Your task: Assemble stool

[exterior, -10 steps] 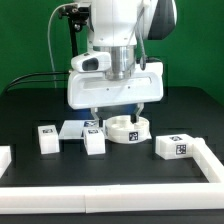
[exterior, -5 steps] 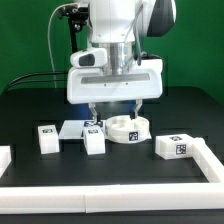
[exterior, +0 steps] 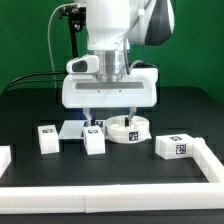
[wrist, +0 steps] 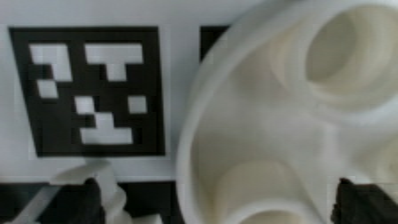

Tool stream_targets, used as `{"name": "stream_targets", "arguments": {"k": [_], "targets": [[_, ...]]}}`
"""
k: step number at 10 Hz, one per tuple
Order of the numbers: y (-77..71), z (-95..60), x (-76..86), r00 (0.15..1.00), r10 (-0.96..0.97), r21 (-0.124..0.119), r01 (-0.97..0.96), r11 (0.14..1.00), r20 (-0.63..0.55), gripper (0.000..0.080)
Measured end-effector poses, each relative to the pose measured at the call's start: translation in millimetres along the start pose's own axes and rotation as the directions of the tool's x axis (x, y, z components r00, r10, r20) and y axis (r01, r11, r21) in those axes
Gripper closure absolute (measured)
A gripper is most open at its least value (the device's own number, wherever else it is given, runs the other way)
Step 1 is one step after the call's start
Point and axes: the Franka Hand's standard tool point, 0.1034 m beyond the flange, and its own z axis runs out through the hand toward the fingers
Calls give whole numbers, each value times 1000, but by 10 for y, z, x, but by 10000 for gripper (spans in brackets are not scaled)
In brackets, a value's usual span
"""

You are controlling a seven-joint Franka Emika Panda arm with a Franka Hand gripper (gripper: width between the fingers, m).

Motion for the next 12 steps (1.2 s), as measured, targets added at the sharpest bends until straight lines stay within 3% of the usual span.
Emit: {"name": "stream_targets", "arguments": {"k": [5, 6, 7, 8, 9, 12], "targets": [[7, 41, 65, 999, 1, -17, -2, 1000, -42, 151], [6, 40, 84, 999, 1, -17, -1, 1000, -44, 235], [5, 40, 93, 999, 1, -16, -1, 1000, -45, 372], [4, 39, 101, 999, 1, -16, -1, 1000, -46, 372], [4, 38, 107, 999, 0, -16, -1, 1000, -47, 490], [3, 37, 113, 999, 0, -16, -1, 1000, -48, 490]]}}
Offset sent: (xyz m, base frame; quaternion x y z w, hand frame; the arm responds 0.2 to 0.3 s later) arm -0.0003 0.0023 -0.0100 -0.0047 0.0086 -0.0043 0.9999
